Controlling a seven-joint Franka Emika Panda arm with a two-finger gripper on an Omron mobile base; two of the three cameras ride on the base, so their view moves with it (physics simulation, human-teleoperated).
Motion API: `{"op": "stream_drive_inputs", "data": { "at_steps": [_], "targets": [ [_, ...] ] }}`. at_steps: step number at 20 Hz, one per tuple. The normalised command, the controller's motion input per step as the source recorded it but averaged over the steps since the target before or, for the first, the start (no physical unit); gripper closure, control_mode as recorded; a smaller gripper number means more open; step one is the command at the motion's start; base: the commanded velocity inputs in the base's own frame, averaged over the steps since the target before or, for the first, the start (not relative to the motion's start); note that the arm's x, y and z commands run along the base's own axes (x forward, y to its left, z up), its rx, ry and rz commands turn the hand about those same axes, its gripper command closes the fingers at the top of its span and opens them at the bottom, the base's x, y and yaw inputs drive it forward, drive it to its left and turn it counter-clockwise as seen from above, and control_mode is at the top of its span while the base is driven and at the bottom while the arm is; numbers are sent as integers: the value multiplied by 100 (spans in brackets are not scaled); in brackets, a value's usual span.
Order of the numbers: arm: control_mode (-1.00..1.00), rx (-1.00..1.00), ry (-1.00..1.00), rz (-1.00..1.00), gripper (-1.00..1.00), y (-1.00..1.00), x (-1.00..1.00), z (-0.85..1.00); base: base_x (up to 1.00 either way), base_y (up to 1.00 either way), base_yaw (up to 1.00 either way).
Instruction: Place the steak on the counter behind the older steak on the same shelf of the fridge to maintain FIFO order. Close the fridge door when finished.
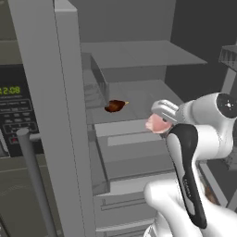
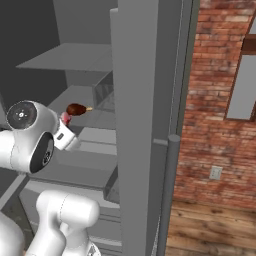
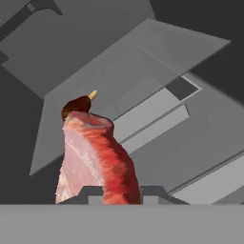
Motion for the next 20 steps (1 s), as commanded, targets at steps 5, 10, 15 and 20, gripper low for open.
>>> {"op": "stream_drive_inputs", "data": {
  "at_steps": [5,10,15,20],
  "targets": [
    [-100,0,-25,-23,100,10,67,1,0,0,0],
    [-100,1,-8,-22,100,1,58,0,0,0,0],
    [-100,5,3,-2,100,-23,58,-3,0,0,0],
    [-100,8,10,0,100,-23,81,0,0,0,0]
  ]
}}
